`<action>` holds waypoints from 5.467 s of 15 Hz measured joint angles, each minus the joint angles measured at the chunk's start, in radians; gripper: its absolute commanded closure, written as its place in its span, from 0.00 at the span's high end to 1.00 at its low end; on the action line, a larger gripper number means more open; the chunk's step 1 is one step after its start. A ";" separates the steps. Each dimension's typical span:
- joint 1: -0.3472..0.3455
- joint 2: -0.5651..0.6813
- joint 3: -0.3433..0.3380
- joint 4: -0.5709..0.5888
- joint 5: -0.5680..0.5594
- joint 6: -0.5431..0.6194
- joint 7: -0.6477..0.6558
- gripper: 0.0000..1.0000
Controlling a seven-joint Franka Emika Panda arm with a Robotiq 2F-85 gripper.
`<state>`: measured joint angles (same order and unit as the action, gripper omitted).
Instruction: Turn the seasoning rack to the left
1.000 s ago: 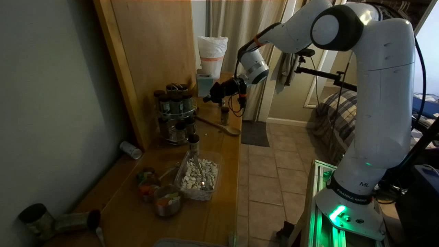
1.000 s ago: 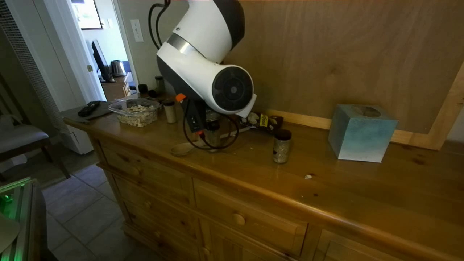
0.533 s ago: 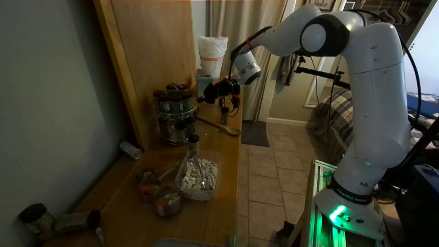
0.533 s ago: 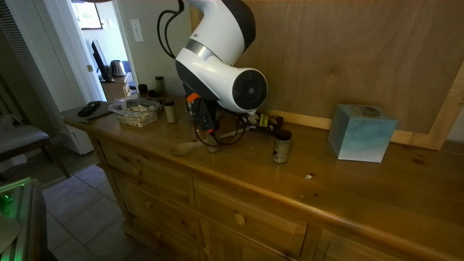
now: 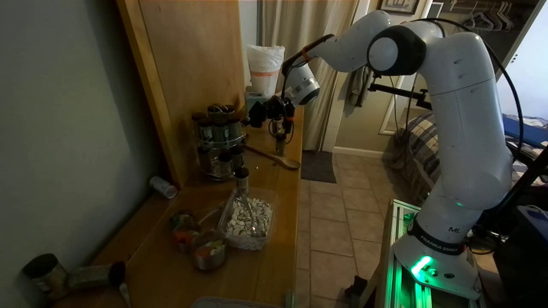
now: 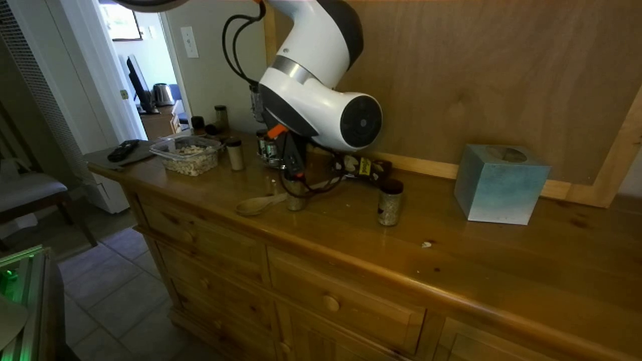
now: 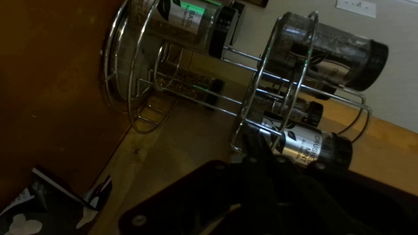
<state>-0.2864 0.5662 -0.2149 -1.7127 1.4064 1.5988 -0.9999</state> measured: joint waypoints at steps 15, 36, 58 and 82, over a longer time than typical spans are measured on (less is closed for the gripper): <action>-0.008 0.056 0.014 0.072 -0.001 -0.090 -0.013 0.01; -0.032 0.099 0.019 0.072 -0.019 -0.389 0.187 0.01; -0.033 0.057 -0.008 0.077 -0.043 -0.156 0.074 0.01; -0.030 0.085 0.054 0.076 -0.041 -0.170 -0.071 0.01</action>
<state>-0.3168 0.6516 -0.1614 -1.6366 1.3658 1.4287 -1.0711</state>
